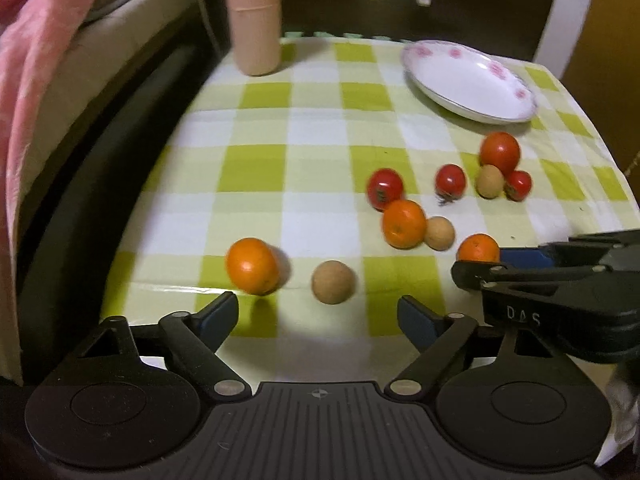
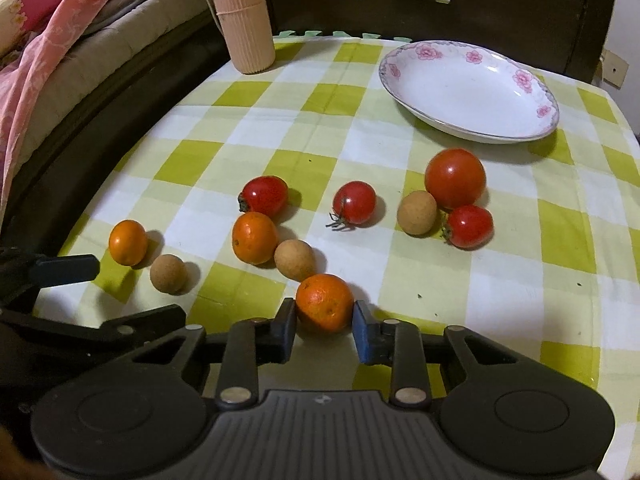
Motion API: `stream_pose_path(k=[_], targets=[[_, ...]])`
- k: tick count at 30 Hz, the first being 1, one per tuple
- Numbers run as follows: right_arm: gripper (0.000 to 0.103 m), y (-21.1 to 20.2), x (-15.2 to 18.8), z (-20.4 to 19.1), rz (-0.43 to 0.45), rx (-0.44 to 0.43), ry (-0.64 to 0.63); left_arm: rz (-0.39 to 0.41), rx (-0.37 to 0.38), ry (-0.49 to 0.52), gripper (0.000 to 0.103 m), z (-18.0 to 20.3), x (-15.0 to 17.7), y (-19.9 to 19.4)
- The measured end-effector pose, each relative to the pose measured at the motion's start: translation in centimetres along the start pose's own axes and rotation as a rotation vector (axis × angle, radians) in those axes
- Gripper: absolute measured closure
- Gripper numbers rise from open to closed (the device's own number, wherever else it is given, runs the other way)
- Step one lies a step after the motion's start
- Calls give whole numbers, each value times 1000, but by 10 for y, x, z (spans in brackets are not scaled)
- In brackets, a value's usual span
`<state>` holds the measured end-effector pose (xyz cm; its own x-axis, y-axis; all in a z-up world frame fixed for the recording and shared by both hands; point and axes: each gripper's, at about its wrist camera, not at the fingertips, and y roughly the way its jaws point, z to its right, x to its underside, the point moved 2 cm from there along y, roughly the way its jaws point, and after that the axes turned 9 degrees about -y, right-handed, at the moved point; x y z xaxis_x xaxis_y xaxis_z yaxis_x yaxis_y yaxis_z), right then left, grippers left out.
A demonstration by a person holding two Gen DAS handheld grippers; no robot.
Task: Organize fruits
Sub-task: 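Grasp a brown longan with the left tool while the right tool holds the orange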
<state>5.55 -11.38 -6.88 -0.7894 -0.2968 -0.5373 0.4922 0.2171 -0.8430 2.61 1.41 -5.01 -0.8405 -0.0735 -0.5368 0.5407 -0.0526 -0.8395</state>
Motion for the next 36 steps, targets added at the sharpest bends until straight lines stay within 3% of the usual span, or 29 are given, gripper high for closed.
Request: stream_pose_path(k=[5,9,15,20,27,34,36], targets=[[74,-3,4,8,-7,7,34,-23,33,-20,22,-2,-2,3],[74,-5,2,10,-1,1,55,-31,65,-68,23,-8,-5,2],[74,-6,2,10,-1,8,60,-10,59,29,28,11,-6,9],[74,-9,5,19,0,17,95,-48,62,19,36,12,-8,23],[74,-8,9,24,-6,12,108,-33,28,46,40,18,-9,29],[74,-7,10,26,-9,16,112,-31,39,53,64,20,-8,26],[74,-8,11,26,-9,18,111,-32,40,50,66,20,-9,25]])
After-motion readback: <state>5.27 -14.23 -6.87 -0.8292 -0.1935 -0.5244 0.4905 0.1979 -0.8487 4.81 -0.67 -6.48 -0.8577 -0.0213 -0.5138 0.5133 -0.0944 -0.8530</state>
